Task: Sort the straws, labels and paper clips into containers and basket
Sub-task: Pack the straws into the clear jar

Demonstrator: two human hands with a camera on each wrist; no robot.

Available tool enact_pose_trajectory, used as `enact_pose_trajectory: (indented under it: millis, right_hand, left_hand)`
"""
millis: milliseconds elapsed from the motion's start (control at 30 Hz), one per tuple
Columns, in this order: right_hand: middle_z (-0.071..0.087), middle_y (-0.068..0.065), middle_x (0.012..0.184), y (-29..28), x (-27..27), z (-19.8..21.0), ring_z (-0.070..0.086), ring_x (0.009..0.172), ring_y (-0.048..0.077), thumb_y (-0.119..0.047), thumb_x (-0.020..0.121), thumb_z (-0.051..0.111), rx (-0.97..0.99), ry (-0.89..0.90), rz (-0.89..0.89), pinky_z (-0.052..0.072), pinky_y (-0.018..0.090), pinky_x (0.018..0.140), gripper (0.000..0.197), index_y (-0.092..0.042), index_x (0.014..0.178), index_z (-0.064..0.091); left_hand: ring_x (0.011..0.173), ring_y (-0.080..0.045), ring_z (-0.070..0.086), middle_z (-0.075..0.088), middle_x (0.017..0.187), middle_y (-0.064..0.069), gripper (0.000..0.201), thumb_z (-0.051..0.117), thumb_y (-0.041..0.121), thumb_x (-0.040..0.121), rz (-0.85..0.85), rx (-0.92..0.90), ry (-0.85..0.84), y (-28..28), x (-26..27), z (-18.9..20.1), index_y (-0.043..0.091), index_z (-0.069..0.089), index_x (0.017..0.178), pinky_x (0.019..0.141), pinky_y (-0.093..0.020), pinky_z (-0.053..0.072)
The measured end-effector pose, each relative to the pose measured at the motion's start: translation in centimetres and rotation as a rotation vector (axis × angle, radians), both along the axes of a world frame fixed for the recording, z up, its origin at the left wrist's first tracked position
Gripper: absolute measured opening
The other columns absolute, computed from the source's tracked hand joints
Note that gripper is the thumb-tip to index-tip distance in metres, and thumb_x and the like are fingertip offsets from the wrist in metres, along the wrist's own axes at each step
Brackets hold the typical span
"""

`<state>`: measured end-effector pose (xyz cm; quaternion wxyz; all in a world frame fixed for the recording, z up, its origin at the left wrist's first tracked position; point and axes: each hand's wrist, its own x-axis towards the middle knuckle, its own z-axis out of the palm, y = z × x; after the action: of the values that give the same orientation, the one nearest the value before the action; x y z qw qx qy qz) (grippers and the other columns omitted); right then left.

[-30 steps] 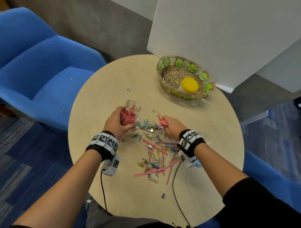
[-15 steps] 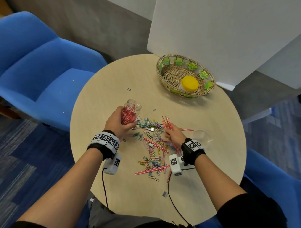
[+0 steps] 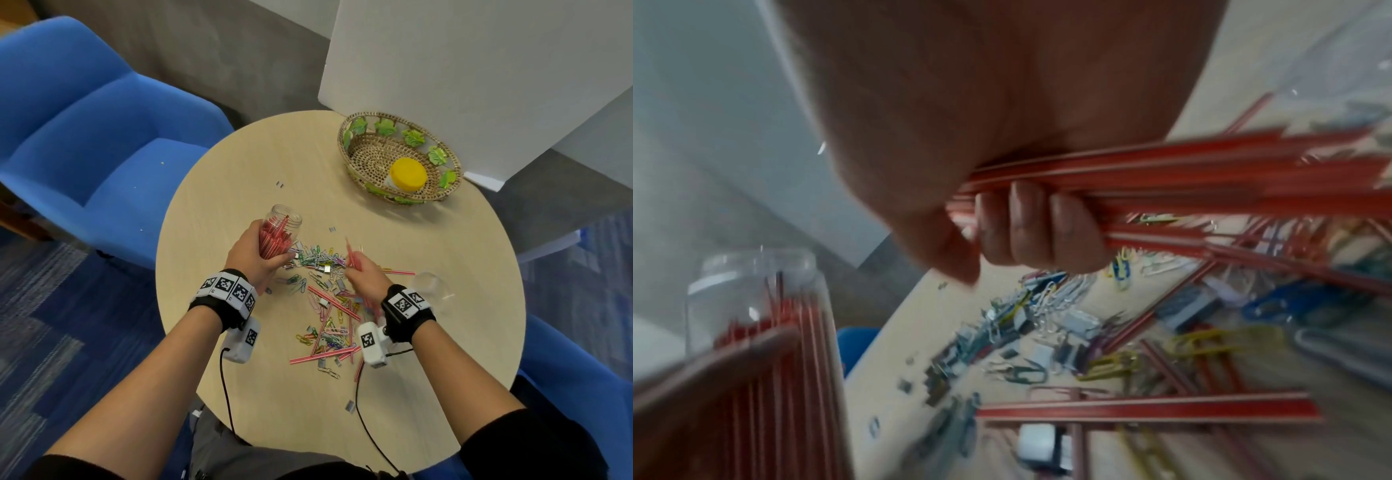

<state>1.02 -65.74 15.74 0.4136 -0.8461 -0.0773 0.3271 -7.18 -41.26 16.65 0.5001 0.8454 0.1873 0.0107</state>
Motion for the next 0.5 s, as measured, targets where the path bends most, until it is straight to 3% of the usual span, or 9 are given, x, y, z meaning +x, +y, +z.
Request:
enact_pose_trajectory:
  millis: [67,133,267,500]
  right_hand:
    - [0.053,-0.011,0.072,0.3,-0.4,-0.1,0.049,0.057,0.008,-0.02,0.088,0.064,-0.24,-0.121,0.291,0.045,0.027,0.06,0.004,-0.021,0.086,0.061]
    - [0.058,-0.017,0.079,0.7,-1.0,-0.4,0.056,0.069,0.005,-0.033,0.085,0.072,-0.415,-0.219,0.471,0.048,0.025,0.07,0.013,-0.022,0.09,0.069]
    - [0.064,-0.004,0.083,1.7,-1.6,-1.3,0.062,0.079,0.017,-0.051,0.087,0.066,-0.602,-0.343,0.528,0.052,0.03,0.071,0.034,-0.018,0.094,0.069]
    - [0.068,0.001,0.099,1.6,-1.8,-1.9,0.065,0.091,0.021,-0.036,0.086,0.072,-0.586,-0.349,0.447,0.055,0.037,0.083,0.029,-0.016,0.105,0.063]
  left_hand:
    - [0.103,-0.019,0.06,0.065,0.12,-0.003,0.069,0.082,0.043,0.077,-0.003,0.004,0.005,0.0,0.0,0.0,0.018,0.047,0.13,0.085,-0.029,0.043]
    - [0.106,-0.022,0.061,0.065,0.121,-0.004,0.069,0.082,0.043,0.077,-0.006,0.007,0.009,0.1,0.0,0.0,0.017,0.047,0.13,0.086,-0.03,0.044]
    - [0.109,-0.024,0.062,0.065,0.122,-0.004,0.071,0.083,0.044,0.076,-0.004,0.005,0.009,0.1,0.1,0.0,0.017,0.047,0.131,0.088,-0.032,0.046]
    - [0.107,-0.023,0.062,0.065,0.12,-0.003,0.073,0.085,0.044,0.073,-0.017,0.01,0.005,0.2,-0.1,-0.2,0.018,0.048,0.131,0.089,-0.033,0.049]
